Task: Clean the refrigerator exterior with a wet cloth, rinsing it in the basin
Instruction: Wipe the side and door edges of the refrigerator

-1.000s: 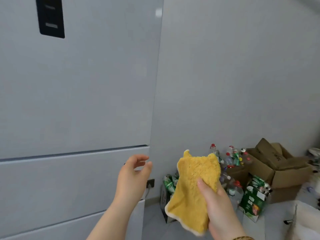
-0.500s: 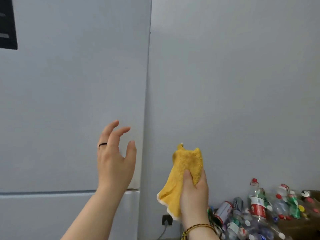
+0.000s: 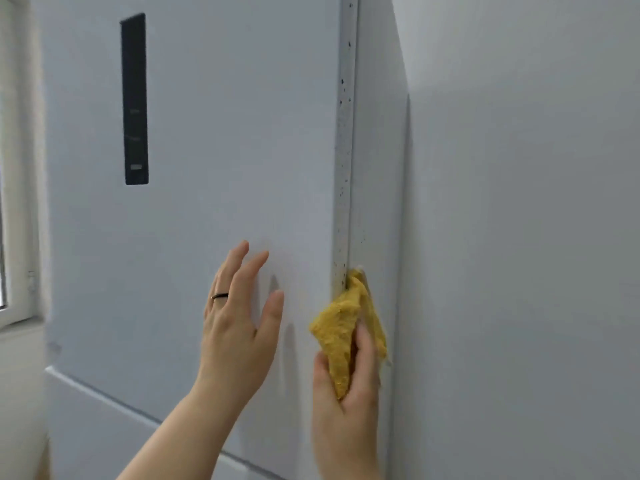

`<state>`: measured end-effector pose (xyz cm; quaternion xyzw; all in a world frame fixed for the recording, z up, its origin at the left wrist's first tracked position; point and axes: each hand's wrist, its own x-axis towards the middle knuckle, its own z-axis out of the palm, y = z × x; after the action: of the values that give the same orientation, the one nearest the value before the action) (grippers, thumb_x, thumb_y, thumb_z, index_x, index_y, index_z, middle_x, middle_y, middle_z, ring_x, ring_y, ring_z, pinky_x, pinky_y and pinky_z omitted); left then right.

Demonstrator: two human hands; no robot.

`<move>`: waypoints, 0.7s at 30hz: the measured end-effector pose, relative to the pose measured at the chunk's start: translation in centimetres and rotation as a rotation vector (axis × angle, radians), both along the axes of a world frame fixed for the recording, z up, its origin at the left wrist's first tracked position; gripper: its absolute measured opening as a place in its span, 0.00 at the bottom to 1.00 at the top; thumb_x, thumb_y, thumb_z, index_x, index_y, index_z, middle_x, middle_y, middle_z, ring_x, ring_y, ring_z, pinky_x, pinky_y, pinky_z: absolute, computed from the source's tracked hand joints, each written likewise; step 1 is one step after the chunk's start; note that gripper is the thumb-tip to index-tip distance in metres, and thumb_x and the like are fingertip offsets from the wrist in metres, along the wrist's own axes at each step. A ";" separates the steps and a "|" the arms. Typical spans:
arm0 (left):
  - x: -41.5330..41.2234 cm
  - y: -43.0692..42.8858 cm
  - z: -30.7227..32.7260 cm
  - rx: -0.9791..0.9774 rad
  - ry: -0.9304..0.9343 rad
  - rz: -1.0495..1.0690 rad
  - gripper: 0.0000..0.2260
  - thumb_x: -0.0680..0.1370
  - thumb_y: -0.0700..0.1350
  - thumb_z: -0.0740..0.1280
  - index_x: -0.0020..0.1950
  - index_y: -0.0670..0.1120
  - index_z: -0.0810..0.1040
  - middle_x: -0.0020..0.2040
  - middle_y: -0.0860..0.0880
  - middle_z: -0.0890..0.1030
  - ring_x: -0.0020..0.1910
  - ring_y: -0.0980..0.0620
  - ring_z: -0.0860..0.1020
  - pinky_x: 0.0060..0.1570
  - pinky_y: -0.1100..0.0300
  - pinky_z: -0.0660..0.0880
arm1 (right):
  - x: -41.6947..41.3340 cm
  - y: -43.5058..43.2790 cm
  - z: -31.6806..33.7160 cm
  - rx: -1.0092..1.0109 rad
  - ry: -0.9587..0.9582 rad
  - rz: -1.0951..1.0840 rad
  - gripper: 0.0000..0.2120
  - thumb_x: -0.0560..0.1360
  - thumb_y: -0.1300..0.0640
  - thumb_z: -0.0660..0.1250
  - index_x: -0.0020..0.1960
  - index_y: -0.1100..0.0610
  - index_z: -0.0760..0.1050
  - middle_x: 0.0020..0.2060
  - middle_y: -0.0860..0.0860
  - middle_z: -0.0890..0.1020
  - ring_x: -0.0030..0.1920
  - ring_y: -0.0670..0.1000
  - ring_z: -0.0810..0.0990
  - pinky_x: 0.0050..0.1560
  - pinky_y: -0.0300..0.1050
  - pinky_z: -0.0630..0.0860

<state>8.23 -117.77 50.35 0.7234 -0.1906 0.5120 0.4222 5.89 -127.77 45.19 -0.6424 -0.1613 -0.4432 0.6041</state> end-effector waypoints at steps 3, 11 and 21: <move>-0.1 -0.3 0.3 0.006 0.040 0.044 0.19 0.68 0.60 0.53 0.60 0.64 0.61 0.65 0.68 0.57 0.62 0.73 0.55 0.60 0.79 0.52 | 0.6 -0.7 -1.2 -0.196 -0.034 0.138 0.41 0.60 0.21 0.54 0.67 0.31 0.43 0.71 0.29 0.46 0.73 0.37 0.48 0.71 0.41 0.57; -0.7 -2.1 1.4 -0.077 0.097 0.076 0.16 0.66 0.63 0.56 0.51 0.82 0.63 0.58 0.73 0.63 0.58 0.78 0.63 0.56 0.77 0.61 | 5.8 -4.9 -0.3 -0.542 -0.403 -0.143 0.33 0.66 0.37 0.57 0.69 0.41 0.55 0.74 0.38 0.51 0.73 0.42 0.52 0.68 0.41 0.53; -0.4 -0.8 6.8 -0.004 0.125 0.059 0.17 0.62 0.72 0.53 0.50 0.82 0.64 0.62 0.75 0.56 0.55 0.87 0.55 0.53 0.77 0.60 | 7.8 -2.8 4.7 -0.375 -0.436 -0.118 0.29 0.77 0.35 0.42 0.75 0.44 0.43 0.75 0.41 0.45 0.74 0.48 0.47 0.69 0.48 0.49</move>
<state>7.86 -118.53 57.19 0.7583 -0.1412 0.4786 0.4195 13.71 -130.56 49.88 -0.6405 -0.3287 -0.5678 0.3991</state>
